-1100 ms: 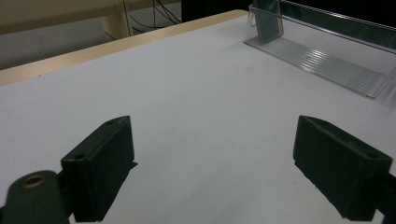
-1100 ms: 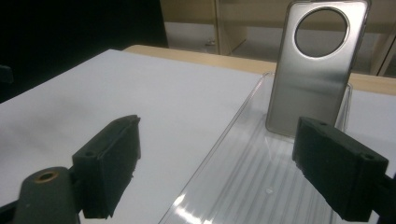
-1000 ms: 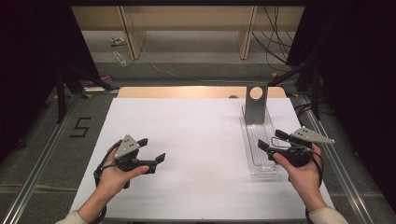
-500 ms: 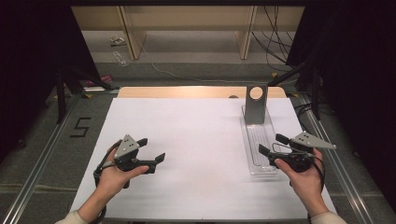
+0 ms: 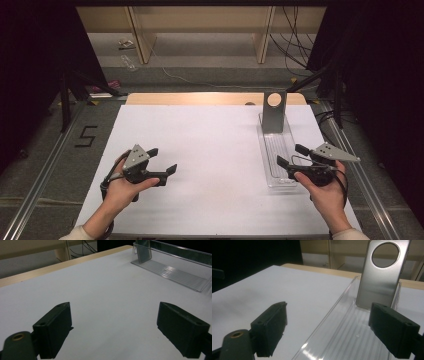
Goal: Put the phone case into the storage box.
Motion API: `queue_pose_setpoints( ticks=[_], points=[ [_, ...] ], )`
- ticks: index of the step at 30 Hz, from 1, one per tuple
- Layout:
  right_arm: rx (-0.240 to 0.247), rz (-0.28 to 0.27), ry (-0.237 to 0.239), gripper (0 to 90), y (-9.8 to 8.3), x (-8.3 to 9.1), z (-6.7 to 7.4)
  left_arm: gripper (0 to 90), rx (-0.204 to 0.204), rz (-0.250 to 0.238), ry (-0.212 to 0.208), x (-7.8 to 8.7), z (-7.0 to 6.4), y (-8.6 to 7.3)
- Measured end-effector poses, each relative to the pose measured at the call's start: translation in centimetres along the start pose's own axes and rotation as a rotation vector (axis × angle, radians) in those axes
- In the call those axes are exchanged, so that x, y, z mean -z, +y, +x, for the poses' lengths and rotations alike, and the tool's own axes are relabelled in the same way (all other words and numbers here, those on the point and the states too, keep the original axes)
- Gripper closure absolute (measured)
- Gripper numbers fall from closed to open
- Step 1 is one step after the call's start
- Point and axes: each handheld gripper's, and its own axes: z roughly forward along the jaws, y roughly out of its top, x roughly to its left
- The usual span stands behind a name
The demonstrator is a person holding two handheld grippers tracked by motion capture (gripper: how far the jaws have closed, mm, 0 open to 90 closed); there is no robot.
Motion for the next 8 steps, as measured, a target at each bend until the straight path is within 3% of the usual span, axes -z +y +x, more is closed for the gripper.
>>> queue_pose_setpoints(
  ticks=[8],
  points=[
    [0.001, -0.029, -0.014, 16.3, 0.14, 0.13, 0.10, 12.3, 0.002, 0.001, -0.001, -0.07, -0.02, 0.01]
  ],
)
